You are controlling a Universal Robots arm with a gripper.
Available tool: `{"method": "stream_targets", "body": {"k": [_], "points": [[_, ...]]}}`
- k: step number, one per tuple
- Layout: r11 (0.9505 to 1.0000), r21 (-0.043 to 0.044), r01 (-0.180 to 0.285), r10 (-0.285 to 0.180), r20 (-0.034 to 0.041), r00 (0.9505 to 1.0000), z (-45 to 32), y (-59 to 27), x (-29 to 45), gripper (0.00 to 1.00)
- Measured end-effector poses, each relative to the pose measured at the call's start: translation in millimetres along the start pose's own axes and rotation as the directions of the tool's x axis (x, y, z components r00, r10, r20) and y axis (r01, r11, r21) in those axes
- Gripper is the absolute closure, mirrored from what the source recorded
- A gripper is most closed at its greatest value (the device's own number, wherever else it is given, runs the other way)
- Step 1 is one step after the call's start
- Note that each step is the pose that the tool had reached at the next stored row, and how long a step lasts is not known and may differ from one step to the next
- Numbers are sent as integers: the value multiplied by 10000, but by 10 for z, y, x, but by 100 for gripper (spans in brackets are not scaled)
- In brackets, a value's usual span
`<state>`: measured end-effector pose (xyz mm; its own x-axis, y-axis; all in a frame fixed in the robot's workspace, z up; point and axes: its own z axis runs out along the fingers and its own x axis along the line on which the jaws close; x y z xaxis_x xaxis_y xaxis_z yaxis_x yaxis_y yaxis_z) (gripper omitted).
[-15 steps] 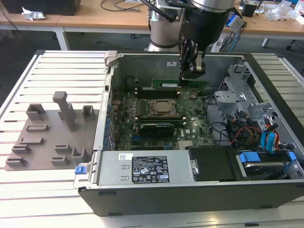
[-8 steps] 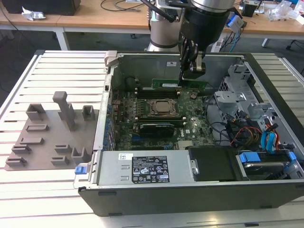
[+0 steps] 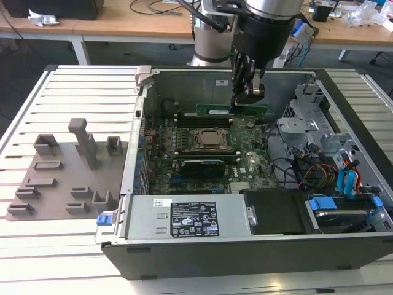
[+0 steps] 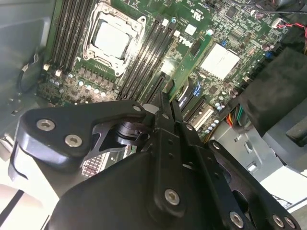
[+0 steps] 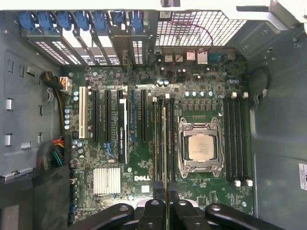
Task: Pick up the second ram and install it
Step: 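Insert the second ram into the second slot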
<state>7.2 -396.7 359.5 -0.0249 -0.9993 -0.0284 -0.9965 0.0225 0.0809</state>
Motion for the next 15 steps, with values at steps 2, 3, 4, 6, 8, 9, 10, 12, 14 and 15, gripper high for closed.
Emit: {"method": "stream_targets", "body": {"k": [2,3,4,6,8,9,10,12,14,15], "points": [[10000,0,-1,1,0,10000,113,-6,3,87],[10000,0,-1,1,1,10000,136,-8,4,87],[10000,0,-1,1,0,10000,175,-11,5,87],[10000,0,-1,1,1,10000,280,-19,8,87],[10000,0,-1,1,0,10000,325,-23,9,87],[10000,0,-1,1,0,10000,346,-25,10,87],[10000,0,-2,2,1,10000,368,-26,11,87],[10000,0,-1,1,1,10000,409,-30,12,87],[10000,0,-1,1,1,10000,448,-33,13,87],[10000,0,-1,1,0,10000,468,-35,13,87]]}}
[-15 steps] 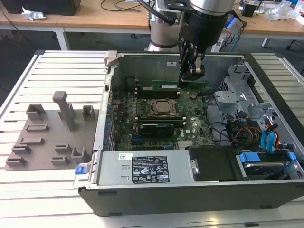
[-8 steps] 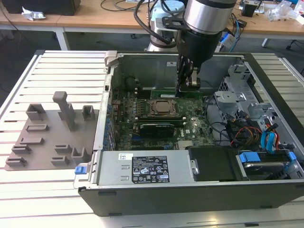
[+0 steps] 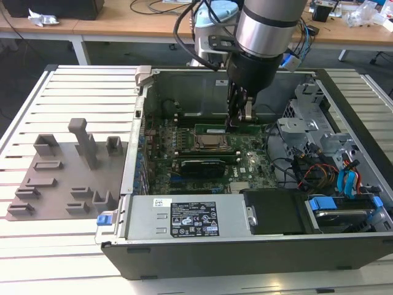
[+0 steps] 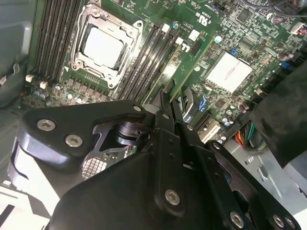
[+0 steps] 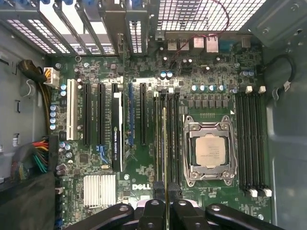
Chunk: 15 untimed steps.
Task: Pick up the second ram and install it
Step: 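Insert the second ram into the second slot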
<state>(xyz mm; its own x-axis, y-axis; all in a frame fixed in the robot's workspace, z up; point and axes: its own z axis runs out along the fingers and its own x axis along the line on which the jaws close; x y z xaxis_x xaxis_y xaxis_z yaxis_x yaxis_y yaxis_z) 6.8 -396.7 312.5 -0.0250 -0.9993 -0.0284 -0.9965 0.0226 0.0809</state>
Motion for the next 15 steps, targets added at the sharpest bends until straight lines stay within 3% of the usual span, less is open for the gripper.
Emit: {"method": "stream_targets", "body": {"k": [6,15], "points": [[10000,0,0,0,1,10000,73,-6,2,87],[10000,0,-1,1,1,10000,268,-22,7,87]]}}
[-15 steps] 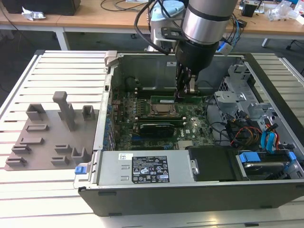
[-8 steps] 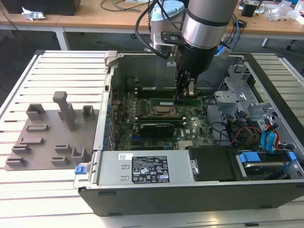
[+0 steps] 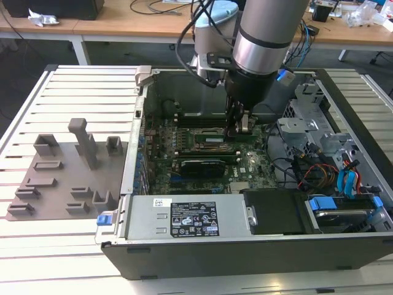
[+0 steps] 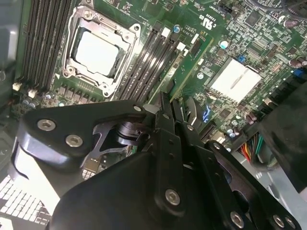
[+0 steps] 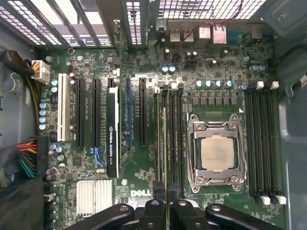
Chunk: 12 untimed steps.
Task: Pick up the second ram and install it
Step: 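Insert the second ram into the second slot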
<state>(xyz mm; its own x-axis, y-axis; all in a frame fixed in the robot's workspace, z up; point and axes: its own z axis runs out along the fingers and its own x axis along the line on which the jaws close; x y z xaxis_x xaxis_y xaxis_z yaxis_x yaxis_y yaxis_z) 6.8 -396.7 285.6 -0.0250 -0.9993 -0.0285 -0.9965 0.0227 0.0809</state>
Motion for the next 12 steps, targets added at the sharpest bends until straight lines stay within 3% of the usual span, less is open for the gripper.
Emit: {"method": "stream_targets", "body": {"k": [12], "points": [[10000,0,0,0,-1,10000,237,-19,7,87]]}}
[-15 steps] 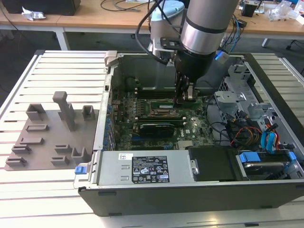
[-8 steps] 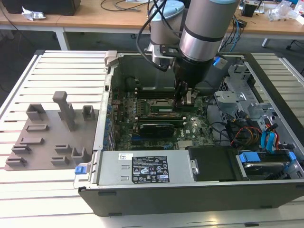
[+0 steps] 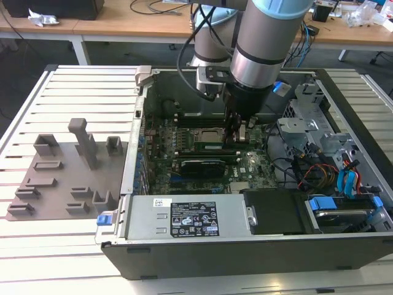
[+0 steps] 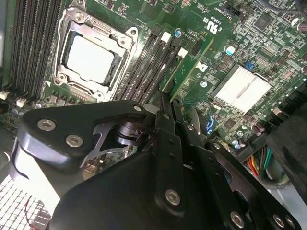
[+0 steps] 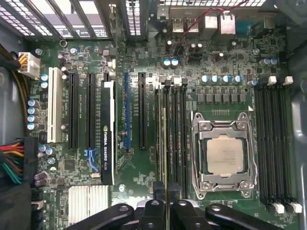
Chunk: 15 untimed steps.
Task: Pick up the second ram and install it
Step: 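Insert the second ram into the second slot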
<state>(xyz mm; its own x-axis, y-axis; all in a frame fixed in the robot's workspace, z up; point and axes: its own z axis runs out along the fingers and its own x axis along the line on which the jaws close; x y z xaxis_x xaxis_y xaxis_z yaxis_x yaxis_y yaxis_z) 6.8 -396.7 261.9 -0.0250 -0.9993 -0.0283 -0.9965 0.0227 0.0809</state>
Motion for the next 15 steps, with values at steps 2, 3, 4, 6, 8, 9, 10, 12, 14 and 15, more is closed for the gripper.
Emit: {"method": "stream_targets", "body": {"k": [2,3,4,6,8,9,10,12,14,15], "points": [[10000,0,0,0,1,10000,19,-2,1,87],[10000,0,1,-1,1,10000,33,-3,1,87],[10000,0,0,0,1,10000,44,-4,1,87],[10000,0,0,0,0,10000,71,-6,2,87],[10000,0,1,-1,0,10000,120,-10,4,87],[10000,0,1,-1,1,10000,146,-12,4,87],[10000,0,1,-1,1,10000,175,-14,5,87],[10000,-1,-1,1,-4,10000,222,-18,7,87],[10000,-2,-1,1,-1,10000,248,-19,0,87],[10000,0,1,-1,22,10000,254,-14,-7,87]]}}
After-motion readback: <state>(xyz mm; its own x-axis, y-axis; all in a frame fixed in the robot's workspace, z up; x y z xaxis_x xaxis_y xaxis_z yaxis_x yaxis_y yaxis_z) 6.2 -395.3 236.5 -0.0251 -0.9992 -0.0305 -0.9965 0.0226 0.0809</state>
